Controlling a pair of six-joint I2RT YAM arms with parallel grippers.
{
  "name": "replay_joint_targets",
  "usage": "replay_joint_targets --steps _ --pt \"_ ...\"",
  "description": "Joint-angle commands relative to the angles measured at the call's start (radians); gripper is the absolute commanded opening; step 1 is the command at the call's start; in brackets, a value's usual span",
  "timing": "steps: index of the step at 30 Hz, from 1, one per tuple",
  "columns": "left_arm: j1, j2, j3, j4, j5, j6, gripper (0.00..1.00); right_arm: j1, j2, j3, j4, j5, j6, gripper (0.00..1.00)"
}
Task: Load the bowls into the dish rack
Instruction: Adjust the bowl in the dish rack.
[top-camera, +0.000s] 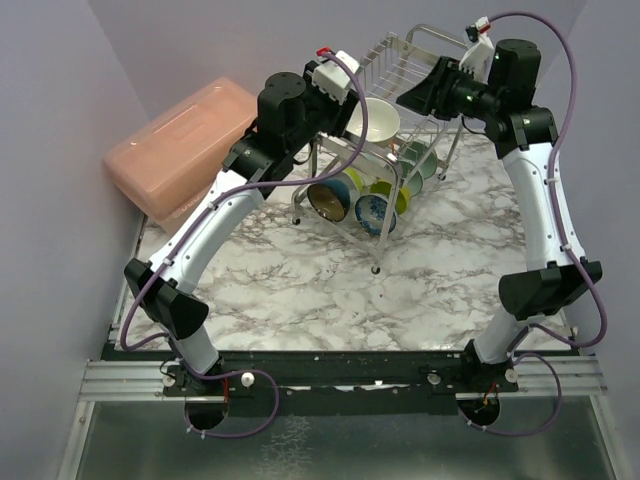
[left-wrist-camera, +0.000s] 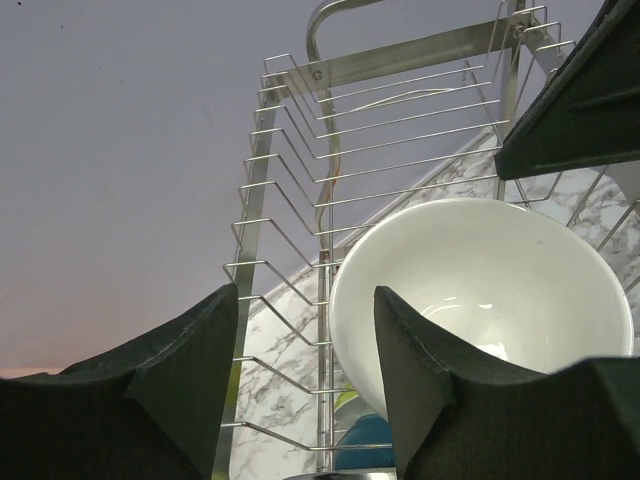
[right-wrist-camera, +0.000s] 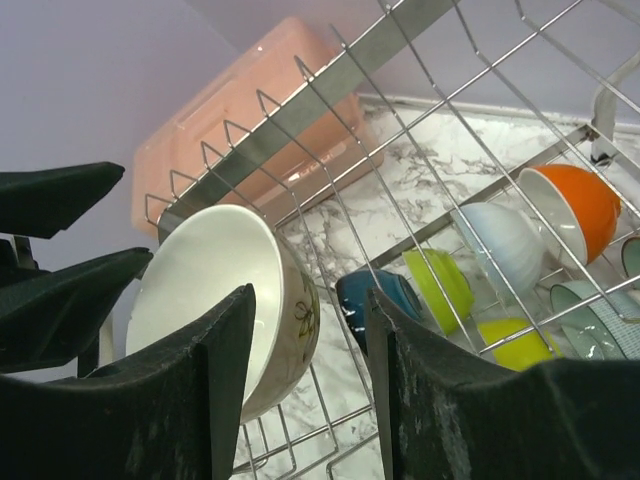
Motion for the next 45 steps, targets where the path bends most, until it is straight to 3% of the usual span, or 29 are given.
replay_joint_targets --steps 1,8,16,19,23,31,39,45 --pt "-0.002 -0.032 -0.004 -0.048 -0.013 0.007 0.58 0.031 0.028 0.082 -0.126 -0.009 -0.077 0.52" --pt "0.011 -0.013 0.052 -0.119 0.074 -0.085 0.62 0.082 0.119 0.209 -0.261 0.016 -0.134 0.52" --pt "0.027 -0.029 0.054 -0.140 0.070 -0.127 0.66 0.129 0.191 0.305 -0.347 0.120 -0.181 0.47" --pt "0.037 -0.029 0.062 -0.139 0.086 -0.149 0.67 0.134 0.196 0.304 -0.335 0.125 -0.187 0.32" --pt "0.054 -0.021 0.084 -0.138 0.144 -0.200 0.67 0.134 0.182 0.293 -0.297 0.157 -0.188 0.02" --pt "0.069 0.020 0.149 -0.138 0.308 -0.374 0.71 0.134 0.008 0.075 0.015 0.257 -0.184 0.00" --pt "0.069 0.048 0.176 -0.138 0.390 -0.544 0.63 0.134 -0.177 -0.212 0.386 0.312 -0.160 0.01" --pt "0.069 0.080 0.198 -0.129 0.452 -0.605 0.63 0.134 -0.255 -0.360 0.620 0.304 -0.141 0.00"
